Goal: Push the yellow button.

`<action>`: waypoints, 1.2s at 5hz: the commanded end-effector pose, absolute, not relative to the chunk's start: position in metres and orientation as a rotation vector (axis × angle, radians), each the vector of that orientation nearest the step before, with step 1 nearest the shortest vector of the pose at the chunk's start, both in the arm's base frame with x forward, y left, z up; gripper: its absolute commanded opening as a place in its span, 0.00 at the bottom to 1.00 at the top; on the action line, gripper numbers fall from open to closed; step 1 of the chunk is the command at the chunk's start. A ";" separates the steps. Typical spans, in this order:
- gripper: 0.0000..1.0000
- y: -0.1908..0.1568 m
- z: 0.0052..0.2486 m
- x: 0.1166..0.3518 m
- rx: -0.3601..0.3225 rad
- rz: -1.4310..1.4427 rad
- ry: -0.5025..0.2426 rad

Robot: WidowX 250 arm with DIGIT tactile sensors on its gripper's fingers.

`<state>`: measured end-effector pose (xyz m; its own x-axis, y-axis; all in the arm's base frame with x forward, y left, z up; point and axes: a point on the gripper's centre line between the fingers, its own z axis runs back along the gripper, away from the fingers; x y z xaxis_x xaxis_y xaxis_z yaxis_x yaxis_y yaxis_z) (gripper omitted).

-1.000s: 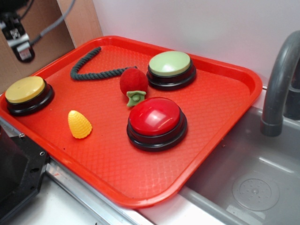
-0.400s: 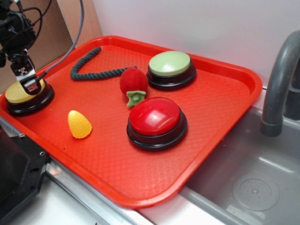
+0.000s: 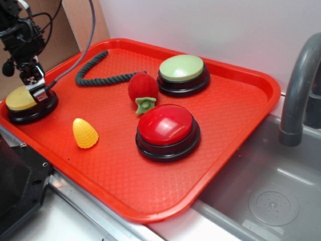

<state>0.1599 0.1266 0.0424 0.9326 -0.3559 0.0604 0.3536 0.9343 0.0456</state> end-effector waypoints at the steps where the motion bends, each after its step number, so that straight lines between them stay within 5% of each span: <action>1: 1.00 0.126 0.051 0.167 0.056 -0.333 -0.045; 6: 1.00 0.115 0.093 0.180 0.073 -0.282 -0.106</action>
